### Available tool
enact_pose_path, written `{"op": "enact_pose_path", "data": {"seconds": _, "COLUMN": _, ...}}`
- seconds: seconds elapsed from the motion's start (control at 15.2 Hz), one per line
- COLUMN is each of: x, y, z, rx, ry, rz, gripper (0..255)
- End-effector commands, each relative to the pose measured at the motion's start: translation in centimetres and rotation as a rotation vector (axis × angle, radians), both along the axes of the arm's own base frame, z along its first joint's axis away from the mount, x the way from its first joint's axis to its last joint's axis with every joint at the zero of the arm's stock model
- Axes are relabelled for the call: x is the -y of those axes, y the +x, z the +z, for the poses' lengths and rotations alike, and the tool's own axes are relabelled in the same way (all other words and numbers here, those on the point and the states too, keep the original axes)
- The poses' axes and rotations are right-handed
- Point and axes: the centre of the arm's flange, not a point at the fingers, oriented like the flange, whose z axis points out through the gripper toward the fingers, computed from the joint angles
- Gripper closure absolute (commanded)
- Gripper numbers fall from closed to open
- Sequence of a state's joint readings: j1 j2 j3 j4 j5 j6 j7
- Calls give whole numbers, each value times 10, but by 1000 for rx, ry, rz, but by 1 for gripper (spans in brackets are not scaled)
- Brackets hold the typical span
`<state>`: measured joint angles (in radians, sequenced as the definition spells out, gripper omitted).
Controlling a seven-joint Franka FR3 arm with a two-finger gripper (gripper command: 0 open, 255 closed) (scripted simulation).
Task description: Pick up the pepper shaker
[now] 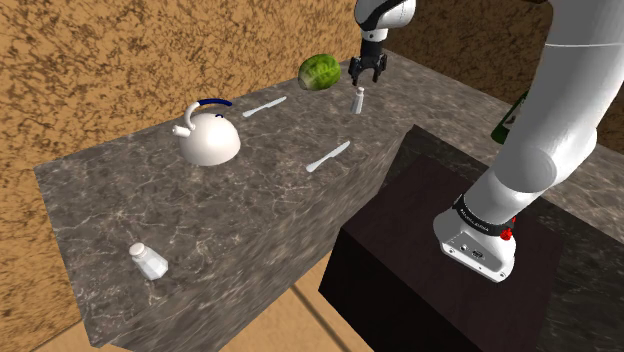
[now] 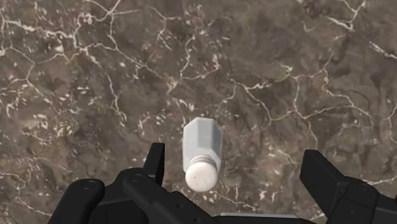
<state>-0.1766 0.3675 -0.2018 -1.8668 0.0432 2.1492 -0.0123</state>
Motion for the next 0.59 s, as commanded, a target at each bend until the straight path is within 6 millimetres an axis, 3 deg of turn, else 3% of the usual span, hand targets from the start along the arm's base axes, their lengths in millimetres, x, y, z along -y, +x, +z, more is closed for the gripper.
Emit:
{"op": "enact_pose_path", "data": {"seconds": 0.0, "x": 13, "y": 15, "z": -18, "rx": -4, "ry": -1, "rz": -17, "gripper": 0}}
{"op": "enact_pose_path", "data": {"seconds": 0.13, "x": 29, "y": 29, "z": -35, "rx": -7, "ry": -2, "rz": -34, "gripper": 0}}
{"op": "enact_pose_path", "data": {"seconds": 0.53, "x": 30, "y": 31, "z": -63, "rx": -7, "ry": -2, "rz": -36, "gripper": 0}}
